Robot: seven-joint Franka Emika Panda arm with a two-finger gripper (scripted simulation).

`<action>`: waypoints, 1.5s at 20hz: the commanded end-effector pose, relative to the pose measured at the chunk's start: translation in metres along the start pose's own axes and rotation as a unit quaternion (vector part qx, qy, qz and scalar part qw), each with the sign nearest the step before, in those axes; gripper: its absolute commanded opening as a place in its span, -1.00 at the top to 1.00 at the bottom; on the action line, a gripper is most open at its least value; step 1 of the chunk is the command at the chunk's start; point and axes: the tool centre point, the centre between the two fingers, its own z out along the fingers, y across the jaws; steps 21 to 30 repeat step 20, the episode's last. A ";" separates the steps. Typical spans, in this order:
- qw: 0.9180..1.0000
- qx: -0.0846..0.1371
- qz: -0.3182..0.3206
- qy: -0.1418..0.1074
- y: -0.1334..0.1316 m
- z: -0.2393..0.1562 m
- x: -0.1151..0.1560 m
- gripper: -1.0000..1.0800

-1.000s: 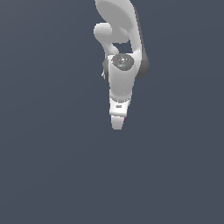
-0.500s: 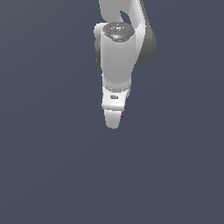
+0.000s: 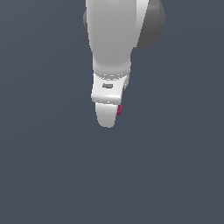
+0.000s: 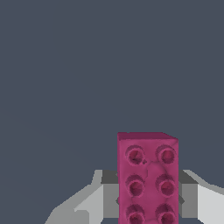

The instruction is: Pick up the object and move it to a goal position.

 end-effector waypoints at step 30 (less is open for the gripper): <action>1.000 0.000 0.000 -0.001 0.029 -0.046 -0.006 1.00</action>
